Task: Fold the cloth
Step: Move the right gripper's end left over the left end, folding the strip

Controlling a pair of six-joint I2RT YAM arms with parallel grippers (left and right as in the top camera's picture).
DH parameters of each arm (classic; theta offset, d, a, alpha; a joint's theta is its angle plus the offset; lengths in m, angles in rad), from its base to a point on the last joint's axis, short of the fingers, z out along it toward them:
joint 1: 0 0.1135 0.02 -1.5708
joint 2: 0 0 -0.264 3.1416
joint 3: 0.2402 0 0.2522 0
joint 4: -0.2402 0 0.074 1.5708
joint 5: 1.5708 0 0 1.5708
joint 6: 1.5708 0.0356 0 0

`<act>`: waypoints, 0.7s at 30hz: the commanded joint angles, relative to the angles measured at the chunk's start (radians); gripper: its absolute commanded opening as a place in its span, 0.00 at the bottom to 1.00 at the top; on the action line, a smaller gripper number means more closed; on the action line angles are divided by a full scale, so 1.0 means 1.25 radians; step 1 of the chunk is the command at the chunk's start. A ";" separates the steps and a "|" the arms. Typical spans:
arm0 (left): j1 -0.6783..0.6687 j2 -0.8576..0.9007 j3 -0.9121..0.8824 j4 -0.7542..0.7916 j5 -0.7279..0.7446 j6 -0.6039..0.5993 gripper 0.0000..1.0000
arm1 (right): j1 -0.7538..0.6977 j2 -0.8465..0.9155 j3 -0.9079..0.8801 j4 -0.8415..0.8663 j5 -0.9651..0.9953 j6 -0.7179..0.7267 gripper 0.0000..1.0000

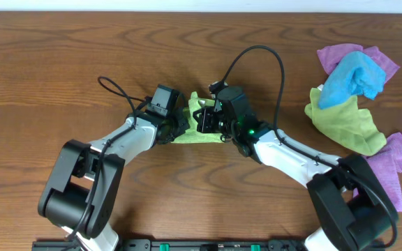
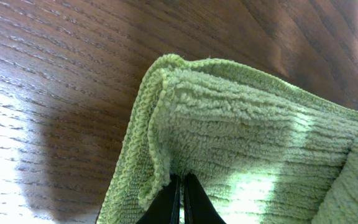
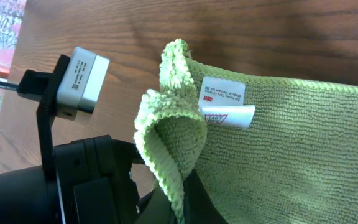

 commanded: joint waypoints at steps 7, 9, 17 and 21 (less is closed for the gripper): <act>0.030 -0.013 0.071 -0.125 0.019 0.057 0.06 | 0.008 0.009 0.015 0.004 0.012 0.007 0.01; 0.048 -0.040 0.074 -0.132 0.017 0.057 0.06 | 0.008 0.010 0.015 0.004 0.017 0.007 0.01; 0.122 -0.141 0.074 -0.128 0.018 0.057 0.06 | 0.028 0.030 0.015 0.029 0.017 0.008 0.01; 0.146 -0.187 0.074 -0.128 0.016 0.058 0.06 | 0.052 0.044 0.015 0.045 0.017 0.008 0.03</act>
